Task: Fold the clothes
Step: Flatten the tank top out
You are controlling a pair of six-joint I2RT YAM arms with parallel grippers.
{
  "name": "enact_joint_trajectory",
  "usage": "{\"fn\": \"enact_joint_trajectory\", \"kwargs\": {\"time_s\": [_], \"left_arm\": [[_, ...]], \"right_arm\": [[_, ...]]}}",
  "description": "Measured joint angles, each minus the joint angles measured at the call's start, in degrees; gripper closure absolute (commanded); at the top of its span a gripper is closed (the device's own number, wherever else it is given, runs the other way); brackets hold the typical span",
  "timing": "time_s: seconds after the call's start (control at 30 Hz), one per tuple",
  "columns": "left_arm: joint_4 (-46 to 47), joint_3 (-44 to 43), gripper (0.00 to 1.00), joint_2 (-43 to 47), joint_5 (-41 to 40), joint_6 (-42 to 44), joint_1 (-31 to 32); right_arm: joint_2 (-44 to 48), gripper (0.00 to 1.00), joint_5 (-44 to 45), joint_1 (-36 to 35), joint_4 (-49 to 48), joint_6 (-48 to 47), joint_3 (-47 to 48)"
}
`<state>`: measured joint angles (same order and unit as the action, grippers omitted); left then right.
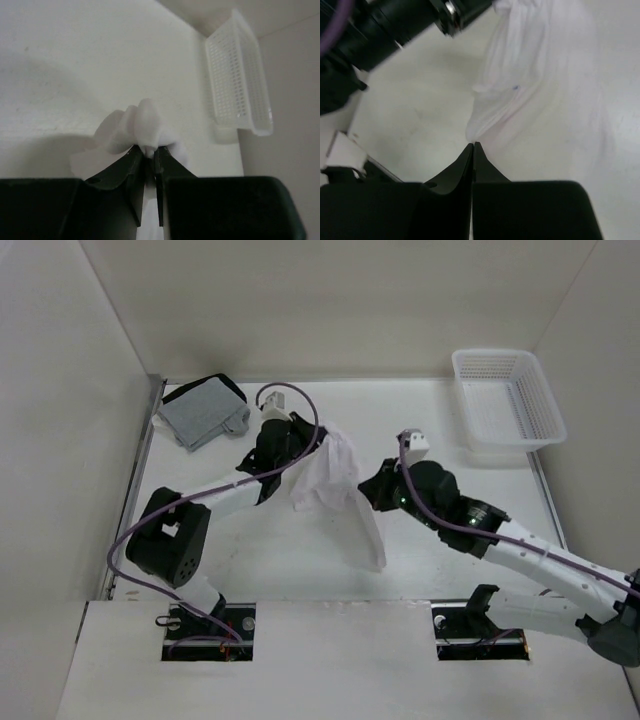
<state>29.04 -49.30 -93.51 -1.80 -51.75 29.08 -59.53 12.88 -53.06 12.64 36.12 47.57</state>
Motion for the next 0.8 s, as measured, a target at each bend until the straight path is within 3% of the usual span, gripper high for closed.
{"fn": "enact_joint_trajectory", "kwargs": {"time_s": [0.13,0.27,0.43,0.5,0.57,0.63,0.7,0.8], "left_arm": [[-0.6,-5.5,0.96,4.3,0.4,-0.1,-1.3],[0.0,-5.4,0.95,11.6,0.5,-0.1,-3.3],[4.1,3.7,0.92,17.6,0.4,-1.7,-7.2],[4.9,10.1,0.85,18.1,0.6,-3.2,-10.2],[3.7,16.8,0.68,17.9,0.8,-4.7,-14.7],[2.2,22.0,0.58,18.0,0.3,-6.2,-19.9],[0.4,25.6,0.55,18.6,-0.7,-7.3,-25.0],[-1.9,28.7,0.55,25.2,-1.1,-7.0,-28.0]], "right_arm": [[1.2,0.98,-0.1,0.2,0.7,-4.5,11.0],[0.5,0.98,-1.4,-6.2,0.3,-6.7,15.7],[-10.2,0.98,-5.3,-15.3,-0.5,-6.8,15.7],[-18.3,0.97,-7.3,-17.5,-1.7,-6.5,15.7],[-28.3,0.83,-9.2,-19.3,-3.7,-5.9,15.8],[-35.9,0.68,-10.4,-20.3,-4.6,-5.1,16.0],[-40.7,0.54,-11.0,-21.1,-4.3,-4.6,16.0],[-38.9,0.46,-10.1,-21.6,-7.6,-3.1,12.6]]}}
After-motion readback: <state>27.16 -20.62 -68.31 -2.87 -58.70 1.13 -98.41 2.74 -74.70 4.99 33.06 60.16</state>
